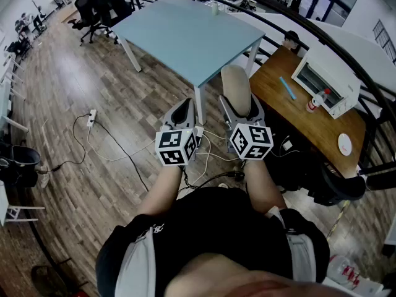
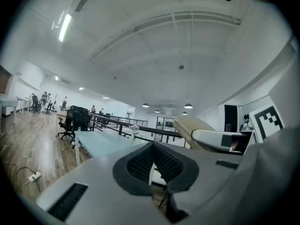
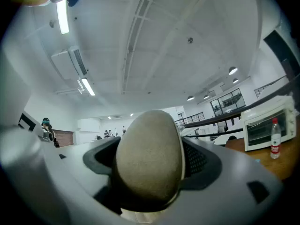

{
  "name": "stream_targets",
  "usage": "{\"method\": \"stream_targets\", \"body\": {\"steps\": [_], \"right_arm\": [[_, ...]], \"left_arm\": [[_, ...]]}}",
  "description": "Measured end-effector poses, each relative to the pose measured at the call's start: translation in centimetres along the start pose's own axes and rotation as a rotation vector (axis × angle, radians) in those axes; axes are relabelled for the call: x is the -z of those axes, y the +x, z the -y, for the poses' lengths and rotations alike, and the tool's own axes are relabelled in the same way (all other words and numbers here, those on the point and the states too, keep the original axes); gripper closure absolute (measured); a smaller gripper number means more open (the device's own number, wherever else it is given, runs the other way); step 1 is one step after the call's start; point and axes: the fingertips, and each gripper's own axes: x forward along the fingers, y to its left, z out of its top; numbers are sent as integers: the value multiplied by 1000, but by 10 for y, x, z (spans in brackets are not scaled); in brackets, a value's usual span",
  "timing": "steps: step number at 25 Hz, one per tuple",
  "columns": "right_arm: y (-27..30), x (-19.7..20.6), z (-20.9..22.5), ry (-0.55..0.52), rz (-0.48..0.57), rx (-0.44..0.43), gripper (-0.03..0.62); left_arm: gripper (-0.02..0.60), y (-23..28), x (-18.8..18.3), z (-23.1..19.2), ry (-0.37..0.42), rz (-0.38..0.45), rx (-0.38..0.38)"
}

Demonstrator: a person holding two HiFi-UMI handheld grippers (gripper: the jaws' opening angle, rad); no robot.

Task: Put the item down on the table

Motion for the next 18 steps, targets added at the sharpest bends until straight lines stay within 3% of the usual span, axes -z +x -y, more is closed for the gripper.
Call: {"method": "stream_targets", "body": {"steps": [11, 18], "right_arm": [[0, -10, -3, 32, 41, -16, 201], [9, -11, -24, 35, 59, -12, 201]], "left_arm": [[572, 2, -5, -1, 8, 15, -8], [573, -7, -13, -25, 11, 33, -9]]}}
